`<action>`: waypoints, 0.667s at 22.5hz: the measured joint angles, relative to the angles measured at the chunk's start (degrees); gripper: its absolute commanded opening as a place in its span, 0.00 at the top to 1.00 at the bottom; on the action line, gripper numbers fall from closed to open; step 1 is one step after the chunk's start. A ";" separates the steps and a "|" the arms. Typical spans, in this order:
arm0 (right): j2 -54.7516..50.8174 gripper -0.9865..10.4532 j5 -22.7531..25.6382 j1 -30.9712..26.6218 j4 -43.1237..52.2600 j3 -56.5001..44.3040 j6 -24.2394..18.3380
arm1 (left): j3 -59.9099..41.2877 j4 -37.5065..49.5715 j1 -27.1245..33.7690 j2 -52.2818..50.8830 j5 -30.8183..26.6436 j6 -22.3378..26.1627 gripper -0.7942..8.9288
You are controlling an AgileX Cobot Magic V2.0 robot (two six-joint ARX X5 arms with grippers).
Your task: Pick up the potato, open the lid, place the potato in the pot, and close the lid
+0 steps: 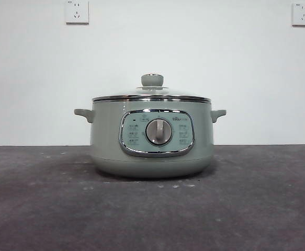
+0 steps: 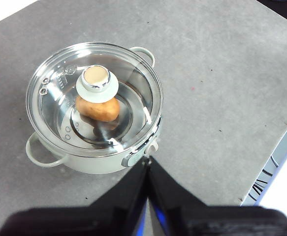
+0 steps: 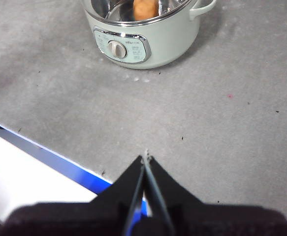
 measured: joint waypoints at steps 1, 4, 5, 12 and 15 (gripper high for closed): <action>0.00 0.91 0.00 0.00 0.00 0.00 0.00 | 0.00 0.00 0.02 0.00 0.00 0.00 0.92; 0.00 0.91 0.00 0.00 0.00 0.00 0.00 | 0.00 0.00 0.02 0.00 0.00 0.00 0.92; 0.00 0.91 0.00 0.00 0.00 0.00 0.00 | 0.00 0.00 0.02 0.00 0.00 0.00 0.92; 0.00 0.91 0.00 0.00 0.00 0.00 0.00 | 0.00 0.02 0.02 0.00 0.00 0.00 0.92; 0.00 0.91 0.00 0.00 0.00 0.00 0.00 | 0.00 0.02 0.48 0.00 -0.11 0.02 0.92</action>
